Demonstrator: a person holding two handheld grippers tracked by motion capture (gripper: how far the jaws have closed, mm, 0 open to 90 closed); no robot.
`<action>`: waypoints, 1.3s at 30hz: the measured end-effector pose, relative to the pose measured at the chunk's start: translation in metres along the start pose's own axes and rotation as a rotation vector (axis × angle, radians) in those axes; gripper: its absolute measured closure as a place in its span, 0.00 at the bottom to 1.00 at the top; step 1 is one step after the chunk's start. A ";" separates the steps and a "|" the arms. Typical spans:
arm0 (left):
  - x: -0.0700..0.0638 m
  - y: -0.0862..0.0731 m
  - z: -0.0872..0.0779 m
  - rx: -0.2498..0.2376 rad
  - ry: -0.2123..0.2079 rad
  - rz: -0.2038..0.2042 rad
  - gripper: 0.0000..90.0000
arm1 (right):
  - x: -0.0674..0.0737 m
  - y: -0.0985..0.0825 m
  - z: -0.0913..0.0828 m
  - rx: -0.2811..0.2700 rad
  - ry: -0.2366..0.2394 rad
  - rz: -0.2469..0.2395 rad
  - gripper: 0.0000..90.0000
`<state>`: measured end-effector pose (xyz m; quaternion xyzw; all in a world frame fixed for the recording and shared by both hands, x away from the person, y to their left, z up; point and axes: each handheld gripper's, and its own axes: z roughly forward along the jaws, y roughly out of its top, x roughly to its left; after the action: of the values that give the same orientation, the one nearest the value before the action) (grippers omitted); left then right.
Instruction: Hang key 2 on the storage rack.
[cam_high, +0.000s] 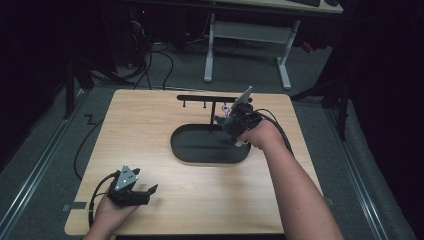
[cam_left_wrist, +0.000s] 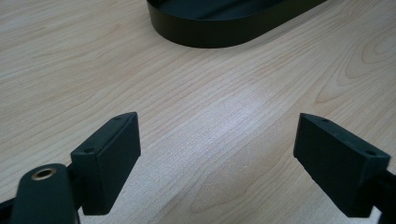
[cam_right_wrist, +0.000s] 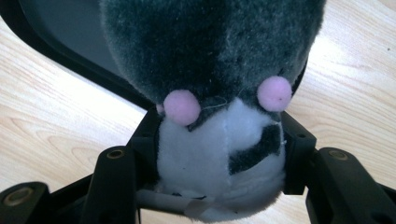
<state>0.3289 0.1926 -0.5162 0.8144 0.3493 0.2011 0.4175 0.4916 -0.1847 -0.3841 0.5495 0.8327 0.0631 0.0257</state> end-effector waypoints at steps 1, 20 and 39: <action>0.000 0.000 0.000 0.001 -0.001 0.000 0.17 | 0.000 0.000 0.001 -0.004 -0.001 0.003 0.52; -0.003 0.000 0.000 0.007 -0.015 0.007 0.17 | -0.003 -0.009 -0.005 -0.061 0.029 0.009 0.43; -0.008 0.001 0.002 0.020 -0.028 0.021 0.17 | -0.008 -0.077 0.011 -0.211 0.042 -0.016 0.46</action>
<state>0.3251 0.1849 -0.5169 0.8248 0.3370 0.1904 0.4122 0.4255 -0.2207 -0.4056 0.5355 0.8263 0.1615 0.0665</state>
